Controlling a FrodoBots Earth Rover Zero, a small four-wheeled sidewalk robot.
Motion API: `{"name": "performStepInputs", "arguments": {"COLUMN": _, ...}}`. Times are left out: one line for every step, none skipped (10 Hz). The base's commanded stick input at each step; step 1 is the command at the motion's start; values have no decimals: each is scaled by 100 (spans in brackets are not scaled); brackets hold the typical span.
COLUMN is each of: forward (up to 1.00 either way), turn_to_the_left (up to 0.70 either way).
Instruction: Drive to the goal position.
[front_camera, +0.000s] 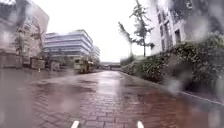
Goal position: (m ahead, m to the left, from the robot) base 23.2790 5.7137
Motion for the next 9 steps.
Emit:
{"name": "performStepInputs", "arguments": {"forward": 70, "turn_to_the_left": 0}}
{"name": "performStepInputs", "arguments": {"forward": 70, "turn_to_the_left": 0}}
{"name": "performStepInputs", "arguments": {"forward": 70, "turn_to_the_left": 0}}
{"name": "performStepInputs", "arguments": {"forward": 70, "turn_to_the_left": 0}}
{"name": "performStepInputs", "arguments": {"forward": 70, "turn_to_the_left": 0}}
{"name": "performStepInputs", "arguments": {"forward": 70, "turn_to_the_left": 0}}
{"name": "performStepInputs", "arguments": {"forward": 70, "turn_to_the_left": 0}}
{"name": "performStepInputs", "arguments": {"forward": 70, "turn_to_the_left": 0}}
{"name": "performStepInputs", "arguments": {"forward": 70, "turn_to_the_left": 0}}
